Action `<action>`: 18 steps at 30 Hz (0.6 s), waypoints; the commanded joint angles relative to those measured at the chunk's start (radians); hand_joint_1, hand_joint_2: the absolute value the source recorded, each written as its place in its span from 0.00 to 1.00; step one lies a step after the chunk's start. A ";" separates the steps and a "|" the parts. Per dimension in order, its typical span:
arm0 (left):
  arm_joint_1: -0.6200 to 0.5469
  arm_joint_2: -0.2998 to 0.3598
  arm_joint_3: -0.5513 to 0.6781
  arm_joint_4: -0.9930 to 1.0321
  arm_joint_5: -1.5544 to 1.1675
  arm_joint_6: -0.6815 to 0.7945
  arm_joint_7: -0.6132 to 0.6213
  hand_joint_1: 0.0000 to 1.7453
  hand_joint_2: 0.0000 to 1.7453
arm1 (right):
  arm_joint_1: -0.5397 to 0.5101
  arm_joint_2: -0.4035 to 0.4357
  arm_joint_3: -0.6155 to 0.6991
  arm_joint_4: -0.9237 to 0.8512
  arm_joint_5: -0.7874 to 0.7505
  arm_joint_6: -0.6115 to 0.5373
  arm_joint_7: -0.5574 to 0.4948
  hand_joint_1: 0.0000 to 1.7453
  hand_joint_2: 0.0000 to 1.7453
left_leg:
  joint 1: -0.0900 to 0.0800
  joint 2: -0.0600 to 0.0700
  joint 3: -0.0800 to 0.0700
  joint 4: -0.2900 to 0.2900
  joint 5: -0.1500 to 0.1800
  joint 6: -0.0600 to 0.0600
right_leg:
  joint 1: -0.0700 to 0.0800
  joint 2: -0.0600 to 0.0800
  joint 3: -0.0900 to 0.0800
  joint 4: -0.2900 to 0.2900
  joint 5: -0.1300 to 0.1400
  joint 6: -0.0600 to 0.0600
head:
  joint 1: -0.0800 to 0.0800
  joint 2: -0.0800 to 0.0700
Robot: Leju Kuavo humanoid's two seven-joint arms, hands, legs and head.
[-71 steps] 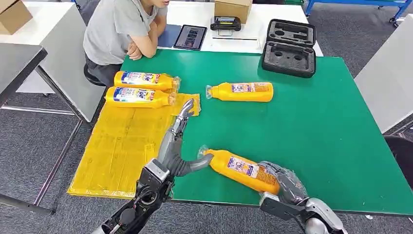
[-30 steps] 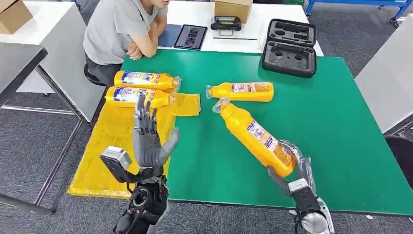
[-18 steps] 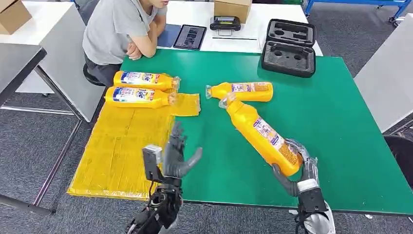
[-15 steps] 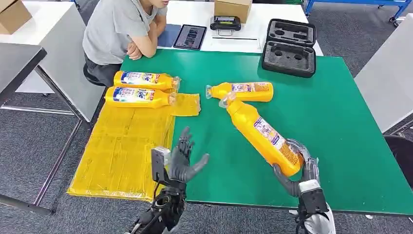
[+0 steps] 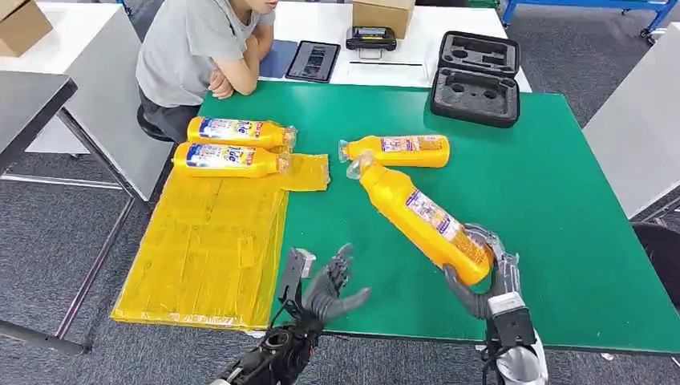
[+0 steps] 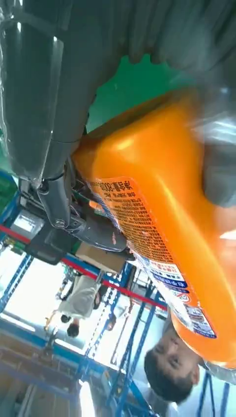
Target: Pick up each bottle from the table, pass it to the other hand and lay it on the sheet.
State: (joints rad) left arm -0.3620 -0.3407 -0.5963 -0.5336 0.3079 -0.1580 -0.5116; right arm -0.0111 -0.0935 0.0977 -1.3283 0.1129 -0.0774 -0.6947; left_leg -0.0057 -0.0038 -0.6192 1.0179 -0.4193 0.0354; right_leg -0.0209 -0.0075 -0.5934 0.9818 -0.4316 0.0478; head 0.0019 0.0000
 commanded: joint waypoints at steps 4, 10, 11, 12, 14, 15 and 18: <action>-0.110 -0.008 -0.059 0.105 0.249 -0.261 0.113 0.00 0.00 | -0.119 0.028 0.110 0.075 -0.023 0.055 -0.003 0.88 1.00 | 0.002 0.004 0.005 0.000 -0.003 -0.003 | 0.002 0.004 0.004 -0.001 -0.001 -0.003 | 0.000 0.000; -0.206 -0.008 -0.206 0.068 0.562 -0.226 0.057 0.00 0.00 | -0.187 0.045 0.193 0.153 -0.021 0.070 -0.003 0.88 1.00 | 0.002 0.005 0.004 0.001 -0.002 -0.003 | 0.002 0.005 0.003 0.000 0.000 -0.003 | 0.000 0.000; -0.223 -0.008 -0.206 0.072 0.573 -0.226 0.064 0.00 0.00 | -0.186 0.047 0.196 0.154 -0.021 0.067 -0.003 0.89 1.00 | 0.002 0.003 0.001 0.001 -0.001 -0.002 | 0.002 0.003 0.001 0.000 0.000 -0.002 | 0.000 0.000; -0.238 -0.008 -0.200 0.078 0.570 -0.189 0.009 0.00 0.00 | -0.186 0.048 0.200 0.157 -0.020 0.070 -0.003 0.88 1.00 | 0.002 0.003 0.002 0.001 -0.001 -0.002 | 0.002 0.003 0.002 0.000 0.000 -0.003 | 0.000 0.000; -0.277 -0.008 -0.187 0.092 0.597 -0.168 0.001 0.00 0.00 | -0.185 0.053 0.204 0.168 -0.013 0.066 -0.003 0.88 1.00 | 0.001 0.001 0.001 0.000 0.000 -0.001 | 0.001 0.001 0.001 0.000 0.000 -0.002 | 0.000 0.000; -0.292 -0.008 -0.178 0.100 0.605 -0.167 -0.003 0.00 0.00 | -0.186 0.055 0.206 0.170 -0.012 0.068 -0.003 0.86 1.00 | 0.002 0.001 0.002 0.001 0.000 -0.002 | 0.002 0.001 0.002 0.000 0.000 -0.002 | 0.000 0.000; -0.329 -0.008 -0.171 0.123 0.568 -0.115 -0.073 0.00 0.00 | -0.189 0.065 0.210 0.179 0.000 0.068 -0.003 0.84 1.00 | 0.002 0.003 0.003 0.000 0.000 -0.001 | 0.002 0.003 0.003 0.000 0.000 -0.002 | 0.000 0.000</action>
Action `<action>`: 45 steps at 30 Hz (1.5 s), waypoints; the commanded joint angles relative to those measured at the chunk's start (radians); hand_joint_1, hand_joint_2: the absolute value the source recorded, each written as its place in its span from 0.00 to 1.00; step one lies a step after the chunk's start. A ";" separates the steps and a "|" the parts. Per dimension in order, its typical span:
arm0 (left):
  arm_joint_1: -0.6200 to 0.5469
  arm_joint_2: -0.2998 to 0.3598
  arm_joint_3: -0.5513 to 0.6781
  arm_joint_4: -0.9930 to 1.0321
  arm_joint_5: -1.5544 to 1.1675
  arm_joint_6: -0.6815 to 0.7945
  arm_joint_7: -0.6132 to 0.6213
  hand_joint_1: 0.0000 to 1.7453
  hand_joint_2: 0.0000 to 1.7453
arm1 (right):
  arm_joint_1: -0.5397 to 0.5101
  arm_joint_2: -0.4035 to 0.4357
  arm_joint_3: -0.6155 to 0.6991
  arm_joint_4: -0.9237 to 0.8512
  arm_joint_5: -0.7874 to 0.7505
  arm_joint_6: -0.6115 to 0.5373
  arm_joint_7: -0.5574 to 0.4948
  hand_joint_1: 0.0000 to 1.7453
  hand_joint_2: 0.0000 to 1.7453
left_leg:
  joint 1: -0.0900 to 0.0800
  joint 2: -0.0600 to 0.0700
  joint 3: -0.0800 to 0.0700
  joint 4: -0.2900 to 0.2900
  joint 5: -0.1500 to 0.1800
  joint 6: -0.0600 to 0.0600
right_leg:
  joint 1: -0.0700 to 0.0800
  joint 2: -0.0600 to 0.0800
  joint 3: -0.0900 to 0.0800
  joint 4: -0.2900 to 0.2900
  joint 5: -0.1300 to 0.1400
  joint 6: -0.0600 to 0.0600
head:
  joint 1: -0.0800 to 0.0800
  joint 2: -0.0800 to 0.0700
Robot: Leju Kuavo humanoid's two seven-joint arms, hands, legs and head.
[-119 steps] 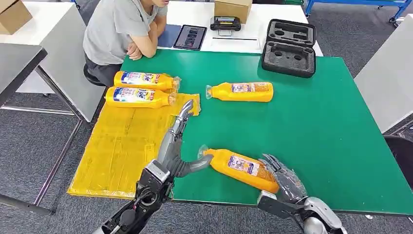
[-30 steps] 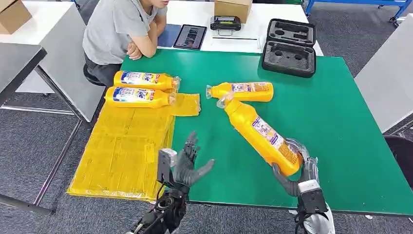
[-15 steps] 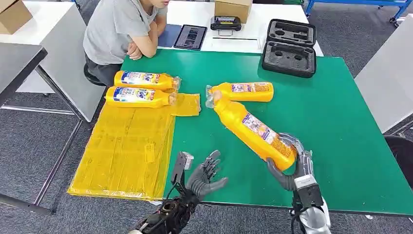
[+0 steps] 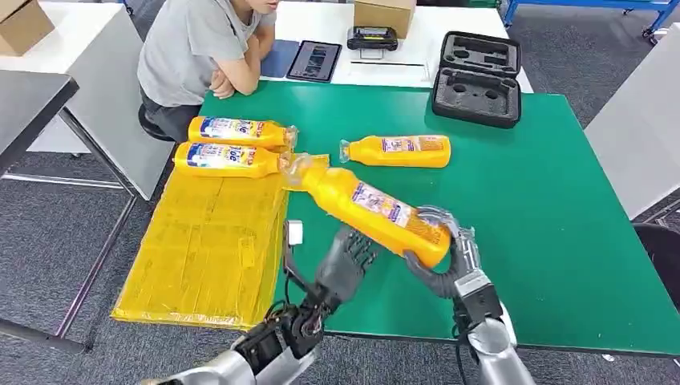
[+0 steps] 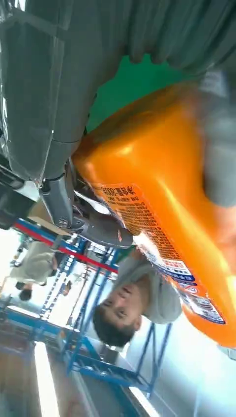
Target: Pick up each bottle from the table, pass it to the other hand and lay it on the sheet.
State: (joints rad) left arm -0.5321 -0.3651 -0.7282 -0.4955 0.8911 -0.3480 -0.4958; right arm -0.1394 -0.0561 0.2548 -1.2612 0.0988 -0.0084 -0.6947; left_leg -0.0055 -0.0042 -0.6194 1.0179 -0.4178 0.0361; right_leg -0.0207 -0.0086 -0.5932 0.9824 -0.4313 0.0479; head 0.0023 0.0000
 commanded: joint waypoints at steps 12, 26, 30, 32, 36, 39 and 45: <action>-0.036 0.016 0.245 -0.131 -0.506 0.255 -0.202 0.00 1.00 | -0.070 0.017 0.071 0.132 0.018 -0.003 -0.003 0.74 1.00 | 0.001 0.004 0.004 0.000 -0.002 -0.002 | 0.002 0.004 0.003 -0.001 0.000 -0.002 | 0.000 0.000; -0.021 0.016 0.158 -0.056 -0.416 0.181 -0.202 0.00 1.00 | -0.084 0.004 0.070 0.118 -0.031 -0.010 -0.003 0.66 1.00 | 0.001 0.002 0.003 0.000 -0.001 -0.002 | 0.001 0.002 0.003 -0.001 0.000 -0.002 | 0.000 0.000; -0.010 0.016 0.103 -0.057 -0.400 0.215 -0.202 0.00 0.00 | -0.090 0.007 0.054 0.102 -0.043 -0.011 -0.003 0.70 1.00 | 0.001 0.002 0.004 -0.001 -0.001 -0.001 | 0.001 0.002 0.003 -0.001 0.000 -0.002 | 0.000 0.000; -0.005 0.016 0.089 -0.058 -0.387 0.218 -0.202 0.00 0.00 | -0.087 0.007 0.051 0.096 -0.039 -0.016 -0.003 0.72 1.00 | 0.001 0.002 0.004 0.000 -0.002 -0.002 | 0.001 0.002 0.004 -0.001 -0.001 -0.002 | 0.000 0.000; 0.006 0.016 0.069 -0.085 -0.401 0.226 -0.202 0.00 0.00 | -0.092 0.009 0.052 0.106 -0.031 -0.009 -0.003 0.73 1.00 | 0.001 0.002 0.003 0.000 -0.001 -0.001 | 0.001 0.002 0.003 -0.001 -0.001 -0.001 | 0.000 0.000; 0.010 0.016 0.069 -0.085 -0.400 0.223 -0.202 0.00 0.00 | -0.094 0.010 0.052 0.108 -0.031 -0.008 -0.003 0.71 1.00 | 0.002 0.003 0.007 0.000 -0.003 -0.003 | 0.002 0.004 0.007 -0.002 -0.001 -0.003 | 0.000 0.000; 0.010 0.016 0.069 -0.085 -0.400 0.223 -0.202 0.00 0.00 | -0.094 0.010 0.052 0.108 -0.031 -0.008 -0.003 0.71 1.00 | 0.000 0.001 0.001 0.000 0.000 -0.001 | 0.000 0.001 0.001 -0.001 0.000 -0.001 | 0.000 0.000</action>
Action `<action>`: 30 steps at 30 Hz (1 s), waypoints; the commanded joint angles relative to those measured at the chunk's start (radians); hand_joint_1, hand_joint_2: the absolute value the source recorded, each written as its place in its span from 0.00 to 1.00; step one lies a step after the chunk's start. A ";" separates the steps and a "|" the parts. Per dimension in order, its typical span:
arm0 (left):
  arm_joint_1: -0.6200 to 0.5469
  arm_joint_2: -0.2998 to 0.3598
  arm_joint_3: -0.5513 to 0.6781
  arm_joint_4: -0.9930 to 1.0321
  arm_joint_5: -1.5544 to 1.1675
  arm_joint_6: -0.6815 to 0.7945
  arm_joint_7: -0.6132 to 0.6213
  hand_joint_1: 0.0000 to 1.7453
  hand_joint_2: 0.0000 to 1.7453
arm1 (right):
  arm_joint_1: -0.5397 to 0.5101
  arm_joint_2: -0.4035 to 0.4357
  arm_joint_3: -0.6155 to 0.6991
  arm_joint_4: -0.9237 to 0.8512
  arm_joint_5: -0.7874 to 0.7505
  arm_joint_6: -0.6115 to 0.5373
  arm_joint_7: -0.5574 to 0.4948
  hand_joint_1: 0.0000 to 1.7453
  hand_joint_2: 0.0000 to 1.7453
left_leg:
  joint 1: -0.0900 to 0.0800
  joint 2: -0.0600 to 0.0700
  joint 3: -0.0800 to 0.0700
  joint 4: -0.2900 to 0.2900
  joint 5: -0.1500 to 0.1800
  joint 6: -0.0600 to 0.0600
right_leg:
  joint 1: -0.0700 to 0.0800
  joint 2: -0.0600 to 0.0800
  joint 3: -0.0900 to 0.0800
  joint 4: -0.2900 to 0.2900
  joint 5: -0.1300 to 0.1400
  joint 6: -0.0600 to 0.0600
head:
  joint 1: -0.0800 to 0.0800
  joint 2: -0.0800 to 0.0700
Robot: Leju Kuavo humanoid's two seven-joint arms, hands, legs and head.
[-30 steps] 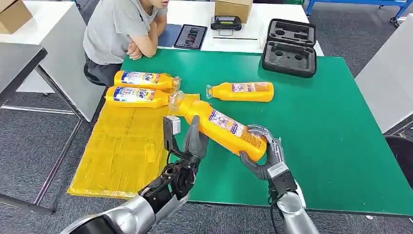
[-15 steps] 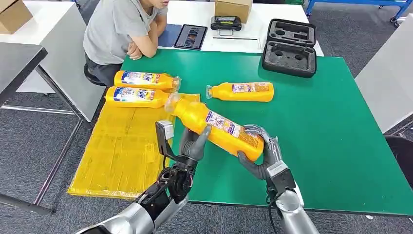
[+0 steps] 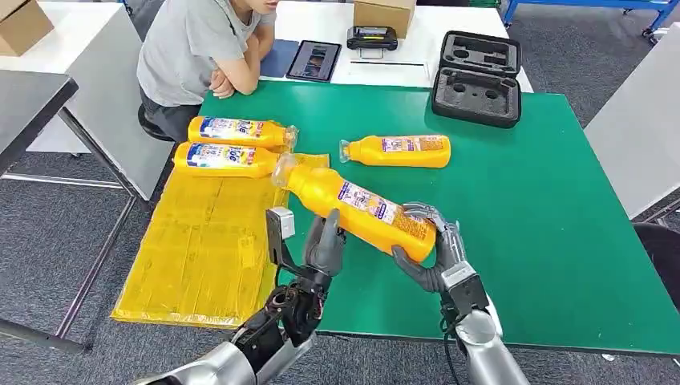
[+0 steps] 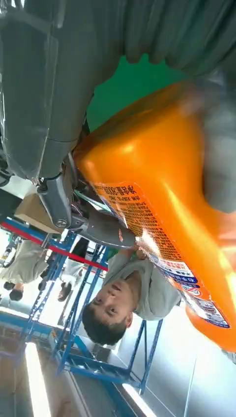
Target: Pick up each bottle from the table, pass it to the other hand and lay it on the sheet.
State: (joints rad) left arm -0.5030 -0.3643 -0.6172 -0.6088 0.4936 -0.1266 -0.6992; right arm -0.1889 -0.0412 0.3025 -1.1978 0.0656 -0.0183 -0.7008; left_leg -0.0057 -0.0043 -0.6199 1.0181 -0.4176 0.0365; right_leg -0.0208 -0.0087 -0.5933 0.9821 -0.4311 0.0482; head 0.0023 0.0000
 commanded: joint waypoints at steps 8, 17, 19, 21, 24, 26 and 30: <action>0.002 0.015 -0.031 -0.005 -0.045 0.001 0.001 0.00 1.00 | -0.056 -0.002 -0.009 0.048 -0.007 -0.005 0.003 0.71 1.00 | 0.001 0.002 0.003 0.000 -0.001 -0.002 | 0.001 0.002 0.003 -0.001 -0.001 -0.002 | 0.000 0.000; 0.034 0.015 -0.030 -0.073 -0.137 0.050 0.001 0.00 1.00 | -0.065 0.012 -0.012 0.074 -0.005 -0.009 0.003 0.72 1.00 | 0.001 0.002 0.003 0.000 -0.001 -0.002 | 0.001 0.002 0.002 -0.001 -0.001 -0.002 | 0.000 0.000; 0.038 0.015 -0.031 -0.079 -0.145 0.050 0.001 0.00 1.00 | -0.064 0.014 -0.012 0.080 -0.002 -0.015 0.003 0.72 1.00 | 0.001 0.002 0.003 0.000 -0.002 -0.002 | 0.001 0.003 0.003 -0.001 -0.001 -0.002 | 0.000 0.000; 0.038 0.015 -0.031 -0.079 -0.145 0.050 0.001 0.00 1.00 | -0.064 0.014 -0.012 0.080 -0.002 -0.015 0.003 0.72 1.00 | 0.000 0.001 0.002 0.000 -0.001 -0.001 | 0.001 0.002 0.001 0.000 0.000 -0.001 | 0.000 0.000; 0.054 0.015 -0.019 -0.118 -0.191 0.074 0.001 0.00 1.00 | -0.062 0.016 -0.011 0.084 0.004 -0.020 0.003 0.74 1.00 | 0.001 0.002 0.005 0.000 -0.002 -0.002 | 0.001 0.003 0.004 -0.001 -0.001 -0.002 | -0.001 0.000; 0.060 0.015 -0.014 -0.129 -0.212 0.074 0.001 0.00 1.00 | -0.060 0.017 -0.011 0.083 0.006 -0.020 0.003 0.70 1.00 | 0.001 0.002 0.002 0.000 -0.001 -0.001 | 0.001 0.002 0.002 -0.001 0.000 -0.002 | 0.000 0.000; 0.062 0.015 -0.009 -0.117 -0.201 0.057 0.001 0.00 1.00 | -0.055 0.016 -0.011 0.089 0.006 -0.017 0.003 0.71 1.00 | 0.001 0.002 0.003 0.000 -0.001 -0.002 | 0.001 0.002 0.003 -0.001 -0.001 -0.002 | 0.000 0.000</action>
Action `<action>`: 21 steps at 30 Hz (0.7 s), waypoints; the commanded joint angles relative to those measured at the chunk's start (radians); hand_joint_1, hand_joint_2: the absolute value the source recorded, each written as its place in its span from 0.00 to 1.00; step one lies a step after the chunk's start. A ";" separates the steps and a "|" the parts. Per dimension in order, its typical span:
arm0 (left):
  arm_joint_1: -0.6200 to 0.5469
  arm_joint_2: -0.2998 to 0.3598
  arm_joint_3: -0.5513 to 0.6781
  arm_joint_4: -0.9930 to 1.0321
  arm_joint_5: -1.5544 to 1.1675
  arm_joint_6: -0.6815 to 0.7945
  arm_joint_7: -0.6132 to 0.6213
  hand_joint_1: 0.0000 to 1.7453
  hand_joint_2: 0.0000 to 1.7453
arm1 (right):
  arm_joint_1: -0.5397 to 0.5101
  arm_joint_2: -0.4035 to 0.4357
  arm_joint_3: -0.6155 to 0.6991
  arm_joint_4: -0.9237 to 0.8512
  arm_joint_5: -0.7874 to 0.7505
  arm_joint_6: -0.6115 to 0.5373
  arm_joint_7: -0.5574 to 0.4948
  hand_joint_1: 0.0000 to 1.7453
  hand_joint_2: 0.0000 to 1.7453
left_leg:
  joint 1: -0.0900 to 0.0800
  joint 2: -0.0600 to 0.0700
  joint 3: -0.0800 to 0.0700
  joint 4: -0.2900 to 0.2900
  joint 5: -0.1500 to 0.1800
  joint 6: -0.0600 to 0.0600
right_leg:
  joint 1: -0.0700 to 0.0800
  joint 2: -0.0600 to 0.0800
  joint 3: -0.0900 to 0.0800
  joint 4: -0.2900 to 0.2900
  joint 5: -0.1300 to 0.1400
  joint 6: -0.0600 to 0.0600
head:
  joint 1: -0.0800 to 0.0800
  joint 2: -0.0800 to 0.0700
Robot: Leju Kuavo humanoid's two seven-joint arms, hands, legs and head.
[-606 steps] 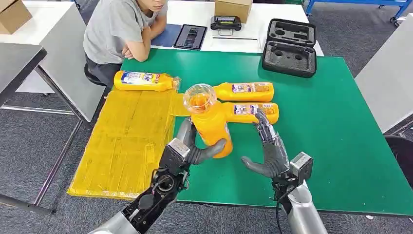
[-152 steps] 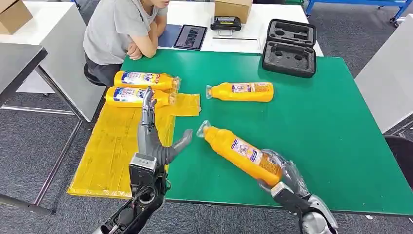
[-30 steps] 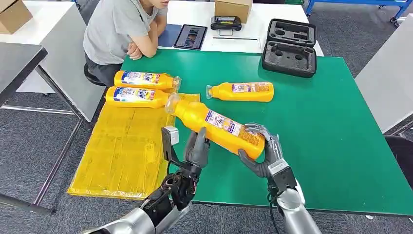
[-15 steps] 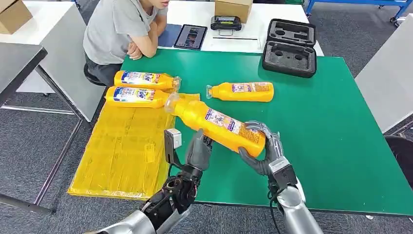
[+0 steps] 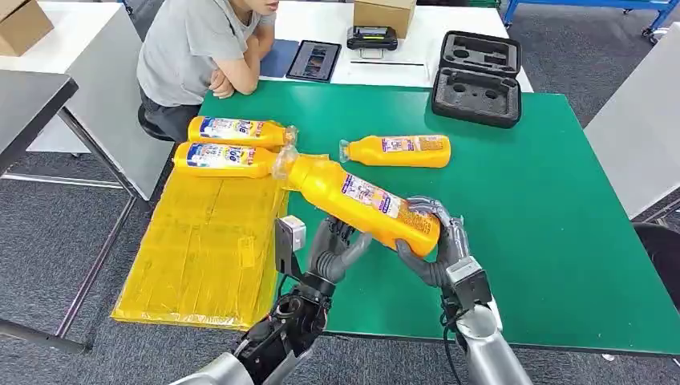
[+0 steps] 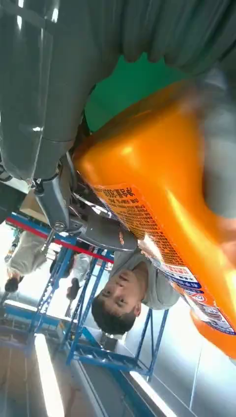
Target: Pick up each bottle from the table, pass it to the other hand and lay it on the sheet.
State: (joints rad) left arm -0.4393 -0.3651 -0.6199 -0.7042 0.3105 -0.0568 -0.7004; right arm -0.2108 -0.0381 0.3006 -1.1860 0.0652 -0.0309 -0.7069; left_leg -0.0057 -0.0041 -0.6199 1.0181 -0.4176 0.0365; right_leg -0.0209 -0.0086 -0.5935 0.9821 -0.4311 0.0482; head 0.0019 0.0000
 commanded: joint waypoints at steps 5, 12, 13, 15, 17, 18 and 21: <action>-0.011 0.016 0.009 -0.017 -0.015 -0.032 0.002 0.00 1.00 | -0.015 0.018 -0.006 0.076 -0.004 0.005 0.009 0.71 1.00 | 0.001 0.001 0.003 0.000 -0.001 -0.002 | 0.001 0.001 0.003 -0.001 -0.001 -0.002 | 0.000 0.000; -0.025 0.016 0.007 -0.011 0.012 -0.044 0.002 0.00 1.00 | 0.017 0.021 0.016 0.062 0.009 -0.006 0.009 0.66 1.00 | 0.002 0.001 0.005 0.000 -0.002 -0.003 | 0.002 0.001 0.006 -0.001 -0.002 -0.003 | 0.000 0.000; -0.025 0.016 0.007 -0.011 0.012 -0.044 0.002 0.00 1.00 | 0.017 0.021 0.016 0.062 0.009 -0.006 0.009 0.66 1.00 | 0.002 0.000 0.003 0.000 -0.001 -0.002 | 0.002 0.000 0.003 -0.001 -0.001 -0.002 | 0.000 0.000; -0.032 0.016 0.004 0.006 0.047 -0.070 0.002 0.00 1.00 | 0.024 0.017 0.017 0.060 0.009 -0.013 0.009 0.65 1.00 | 0.003 0.001 0.009 0.000 -0.004 -0.004 | 0.003 0.001 0.009 -0.003 -0.003 -0.004 | 0.000 0.000; -0.036 0.016 0.002 0.014 0.060 -0.080 0.002 0.00 1.00 | 0.025 0.015 0.015 0.060 0.007 -0.012 0.009 0.64 1.00 | 0.001 -0.001 0.003 0.000 -0.001 -0.002 | 0.001 0.000 0.003 -0.001 -0.001 -0.002 | 0.000 0.000; -0.042 0.016 -0.004 0.023 0.080 -0.087 0.002 0.00 1.00 | 0.028 0.013 0.016 0.058 0.006 -0.011 0.009 0.64 1.00 | 0.002 0.000 0.004 0.000 -0.001 -0.002 | 0.002 0.000 0.004 -0.001 -0.001 -0.002 | 0.000 0.000; -0.051 0.016 -0.013 0.033 0.096 -0.100 0.002 0.00 1.00 | 0.036 0.012 0.018 0.048 0.006 -0.012 0.009 0.67 1.00 | 0.002 0.000 0.005 0.000 -0.002 -0.003 | 0.002 0.000 0.006 -0.002 -0.002 -0.003 | 0.000 0.000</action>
State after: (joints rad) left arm -0.4238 -0.3647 -0.5924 -0.7206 0.3541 -0.1152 -0.6977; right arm -0.1902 -0.0156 0.3017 -1.1757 0.0687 -0.0401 -0.7073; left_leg -0.0056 -0.0039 -0.6198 1.0181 -0.4176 0.0365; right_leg -0.0209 -0.0085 -0.5941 0.9820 -0.4311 0.0482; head 0.0019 0.0000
